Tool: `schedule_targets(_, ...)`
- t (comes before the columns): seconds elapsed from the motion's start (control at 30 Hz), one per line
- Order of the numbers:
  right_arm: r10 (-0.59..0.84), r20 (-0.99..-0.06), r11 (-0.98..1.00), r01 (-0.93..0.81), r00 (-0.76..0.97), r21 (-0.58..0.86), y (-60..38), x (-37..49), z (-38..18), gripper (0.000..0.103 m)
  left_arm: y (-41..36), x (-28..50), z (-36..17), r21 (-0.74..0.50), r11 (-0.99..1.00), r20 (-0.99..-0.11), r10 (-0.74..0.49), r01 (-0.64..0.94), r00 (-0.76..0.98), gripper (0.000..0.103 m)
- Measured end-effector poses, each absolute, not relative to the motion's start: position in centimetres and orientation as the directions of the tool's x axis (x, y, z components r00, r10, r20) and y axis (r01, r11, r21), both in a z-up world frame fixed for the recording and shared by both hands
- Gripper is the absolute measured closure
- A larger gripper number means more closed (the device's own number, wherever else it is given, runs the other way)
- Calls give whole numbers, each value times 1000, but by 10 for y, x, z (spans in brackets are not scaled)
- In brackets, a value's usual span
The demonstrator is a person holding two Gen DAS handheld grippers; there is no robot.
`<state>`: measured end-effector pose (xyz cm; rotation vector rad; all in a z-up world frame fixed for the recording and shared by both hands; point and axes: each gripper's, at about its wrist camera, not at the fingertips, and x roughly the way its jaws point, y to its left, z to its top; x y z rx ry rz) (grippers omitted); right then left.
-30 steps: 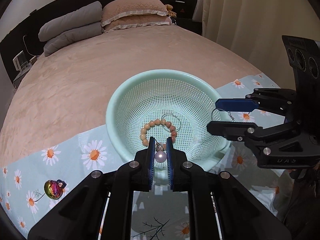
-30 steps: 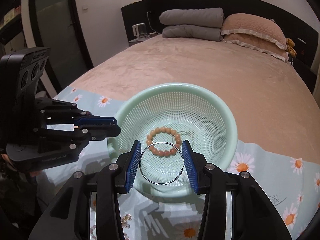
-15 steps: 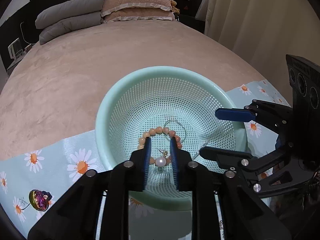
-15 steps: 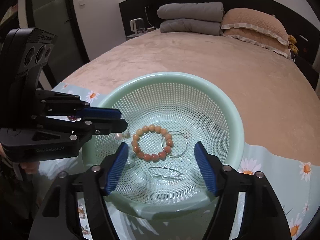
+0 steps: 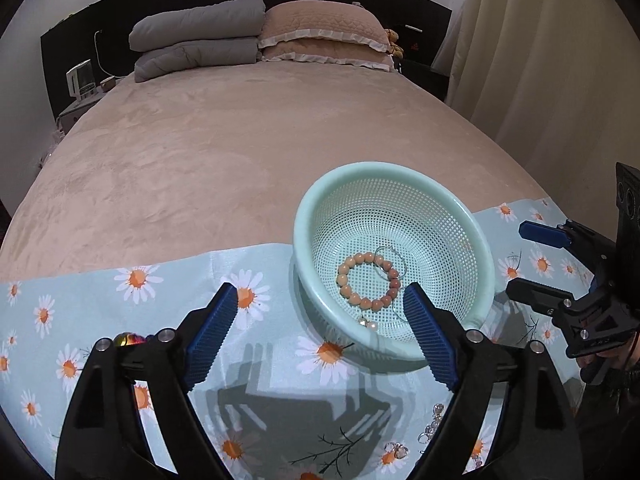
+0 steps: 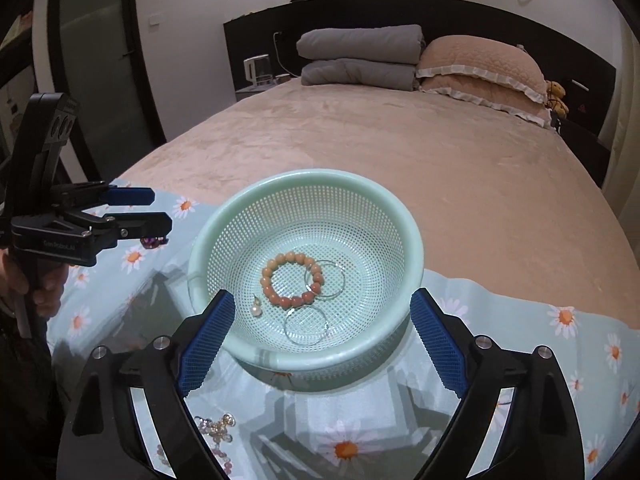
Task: Organize jewelry
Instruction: 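Drop the pearl earring and hoop earring into the green basket with both tools, then grasp a gold charm earring with the left tool while the right tool grasps the pink bracelet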
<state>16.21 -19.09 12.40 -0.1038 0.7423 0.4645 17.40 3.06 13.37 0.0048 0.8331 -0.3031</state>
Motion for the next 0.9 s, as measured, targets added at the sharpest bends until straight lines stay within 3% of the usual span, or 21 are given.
schedule_targets(0.43,356,-684,897,-438,637,60,-197,110,137,17,27,121,131,-75,966,-762,-217,249,611,8)
schedule_targets(0.9,360,-775,860,-507,518,61,-159,50,57,17,19,82,87,-19,955,-806,-190,297,560,6)
